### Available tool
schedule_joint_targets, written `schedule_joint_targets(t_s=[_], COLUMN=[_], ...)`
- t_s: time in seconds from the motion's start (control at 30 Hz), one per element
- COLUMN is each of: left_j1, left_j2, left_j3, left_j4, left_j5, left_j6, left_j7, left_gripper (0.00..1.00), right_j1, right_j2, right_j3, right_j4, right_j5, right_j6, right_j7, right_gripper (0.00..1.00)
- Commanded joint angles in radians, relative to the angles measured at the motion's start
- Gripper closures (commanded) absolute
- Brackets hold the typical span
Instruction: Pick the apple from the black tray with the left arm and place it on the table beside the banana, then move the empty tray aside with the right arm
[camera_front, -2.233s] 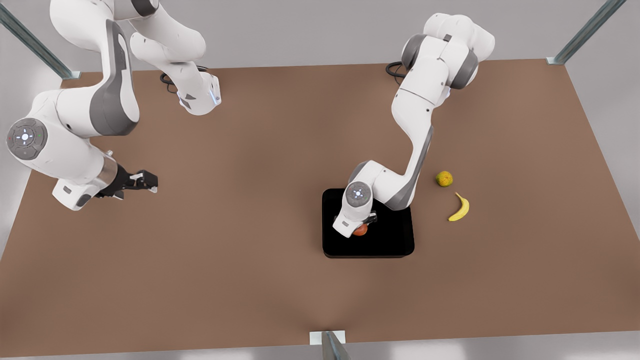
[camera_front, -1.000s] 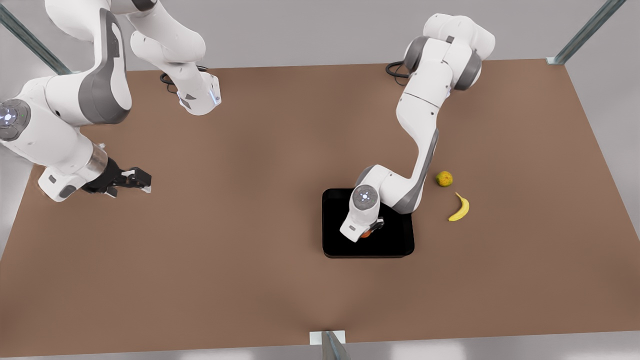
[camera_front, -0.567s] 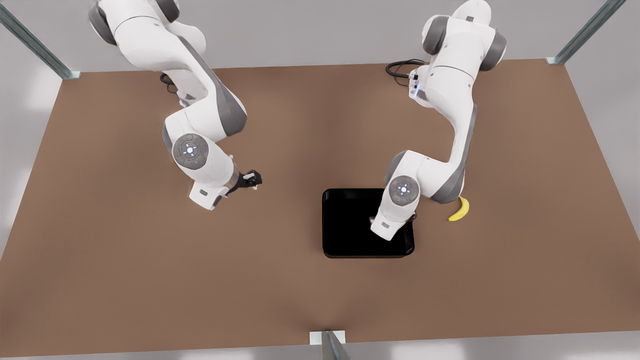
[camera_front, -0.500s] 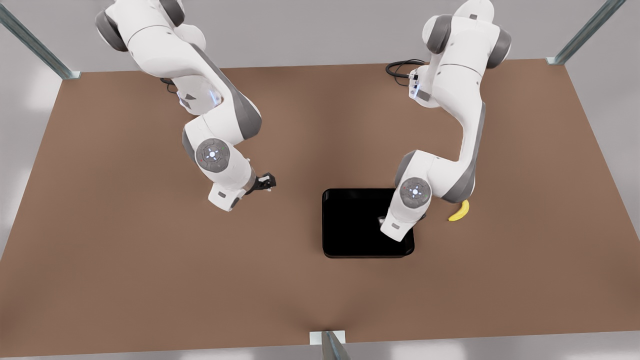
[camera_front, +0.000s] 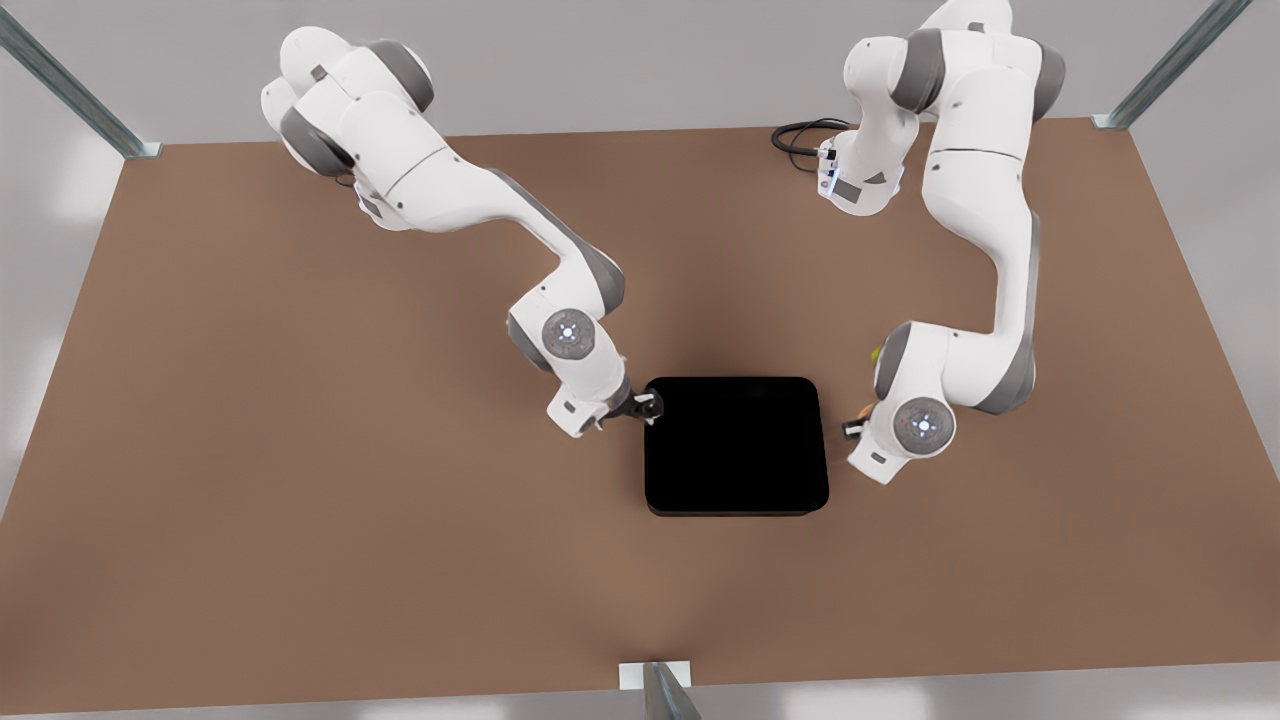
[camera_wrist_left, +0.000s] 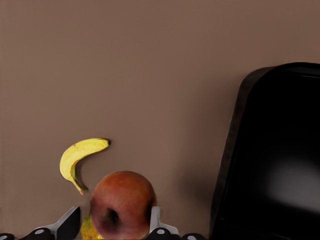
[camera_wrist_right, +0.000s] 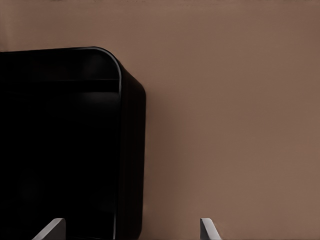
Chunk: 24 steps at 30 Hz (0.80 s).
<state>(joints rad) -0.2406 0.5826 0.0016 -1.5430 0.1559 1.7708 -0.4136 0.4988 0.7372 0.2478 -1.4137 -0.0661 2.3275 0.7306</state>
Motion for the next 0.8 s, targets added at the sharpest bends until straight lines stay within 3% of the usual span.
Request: schedule_joint_targets(t_s=[0.0, 0.1, 0.13, 0.17, 0.23, 0.4, 0.5, 0.77], left_j1=[0.009, 0.037, 0.038, 0.04, 0.04, 0.037, 0.03, 0.106], left_j2=[0.0, -0.003, -0.009, -0.036, -0.124, -0.354, -0.359, -0.366], left_j3=[0.0, 0.0, 0.0, -0.002, -0.002, -0.049, -0.112, -0.094], left_j4=[-0.022, -0.074, -0.071, -0.055, 0.014, 0.038, 0.015, 0.026], left_j5=[0.033, 0.06, 0.062, 0.057, 0.001, -0.2, -0.213, -0.219], left_j6=[0.062, 0.108, 0.101, 0.072, -0.051, -0.053, -0.013, -0.05], left_j7=[0.194, 0.225, 0.245, 0.282, 0.271, 0.269, 0.271, 0.36], left_gripper=[0.24, 0.24, 0.18, 0.0, 0.0, 0.0, 0.0, 0.0], right_j1=[0.009, 0.009, 0.011, 0.009, 0.011, 0.011, 0.023, 0.038], right_j2=[0.024, 0.053, 0.07, 0.088, 0.102, 0.123, 0.128, 0.192], right_j3=[-0.001, -0.001, -0.001, -0.002, -0.002, -0.001, 0.001, -0.001], right_j4=[0.019, 0.018, 0.018, 0.018, 0.021, 0.038, 0.038, 0.064], right_j5=[-0.026, -0.072, -0.072, -0.115, -0.118, -0.135, -0.135, -0.136], right_j6=[0.116, 0.133, 0.133, 0.133, 0.136, 0.19, 0.19, 0.193], right_j7=[0.322, 0.319, 0.3, 0.308, 0.3, 0.178, 0.133, 0.112], right_gripper=[0.0, 0.0, 0.0, 0.0, 0.0, 0.0, 0.0, 0.0])
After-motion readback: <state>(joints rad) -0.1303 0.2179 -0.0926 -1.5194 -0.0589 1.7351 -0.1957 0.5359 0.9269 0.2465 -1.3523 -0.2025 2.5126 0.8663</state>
